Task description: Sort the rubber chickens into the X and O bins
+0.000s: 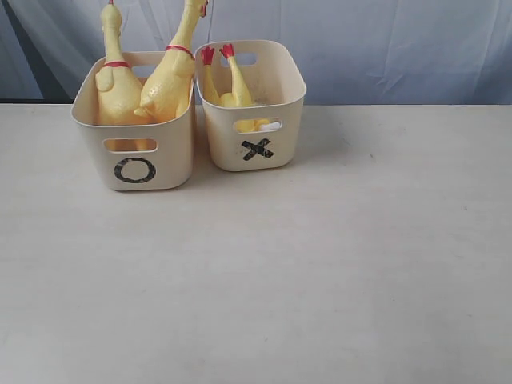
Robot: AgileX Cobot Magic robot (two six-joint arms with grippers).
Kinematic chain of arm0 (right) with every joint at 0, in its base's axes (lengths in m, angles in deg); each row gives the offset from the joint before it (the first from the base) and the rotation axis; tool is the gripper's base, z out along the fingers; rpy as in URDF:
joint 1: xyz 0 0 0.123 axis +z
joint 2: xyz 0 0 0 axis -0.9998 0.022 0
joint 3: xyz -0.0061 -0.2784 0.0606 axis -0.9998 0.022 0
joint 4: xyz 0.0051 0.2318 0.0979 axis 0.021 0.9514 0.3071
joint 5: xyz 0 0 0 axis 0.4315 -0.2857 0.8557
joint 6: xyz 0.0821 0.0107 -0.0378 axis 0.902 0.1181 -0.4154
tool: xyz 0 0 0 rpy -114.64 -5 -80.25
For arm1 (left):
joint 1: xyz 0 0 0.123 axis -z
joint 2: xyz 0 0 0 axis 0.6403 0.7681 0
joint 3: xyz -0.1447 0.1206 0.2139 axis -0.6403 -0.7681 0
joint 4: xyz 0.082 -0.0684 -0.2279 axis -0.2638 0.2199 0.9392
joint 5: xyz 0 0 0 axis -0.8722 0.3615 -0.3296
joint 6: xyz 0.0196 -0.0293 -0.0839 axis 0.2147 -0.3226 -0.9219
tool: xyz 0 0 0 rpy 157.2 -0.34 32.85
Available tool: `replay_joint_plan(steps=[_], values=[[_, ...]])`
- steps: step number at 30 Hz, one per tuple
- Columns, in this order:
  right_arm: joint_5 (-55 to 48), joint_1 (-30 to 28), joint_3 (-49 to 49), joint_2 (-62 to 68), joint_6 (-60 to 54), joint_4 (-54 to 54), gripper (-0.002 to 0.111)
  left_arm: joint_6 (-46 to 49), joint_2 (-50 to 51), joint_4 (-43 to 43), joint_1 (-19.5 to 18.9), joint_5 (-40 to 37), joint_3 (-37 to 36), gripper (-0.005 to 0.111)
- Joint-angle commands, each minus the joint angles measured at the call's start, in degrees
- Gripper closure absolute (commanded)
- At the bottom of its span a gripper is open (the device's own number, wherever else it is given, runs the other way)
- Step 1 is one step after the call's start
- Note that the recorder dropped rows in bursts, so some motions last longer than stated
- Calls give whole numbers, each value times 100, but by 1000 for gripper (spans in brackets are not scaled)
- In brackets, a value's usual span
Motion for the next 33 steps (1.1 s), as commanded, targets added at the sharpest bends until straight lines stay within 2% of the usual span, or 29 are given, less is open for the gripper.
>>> replay_joint_plan(steps=[1, 11, 14, 20, 25, 33], values=[[25, -60, 25, -675, -13, 14, 108, 61, -231, 22, -12, -268, -121, 107], [-160, -86, 38, -1438, -13, 4, 108, 18, -240, -5, -12, -325, -121, 107], [-132, -129, 306, -1738, -13, -61, 108, 18, -264, -4, -12, -307, -121, 107], [-206, -186, 527, -1738, -13, -894, 108, 18, -1147, -4, -1, -287, -121, 107], [-206, -198, 527, -1738, -13, -1008, 108, 18, -1803, -4, 150, -287, -121, 107], [-195, -198, 527, -1738, -13, -981, 108, 18, -1803, -157, 291, -271, -121, 107]])
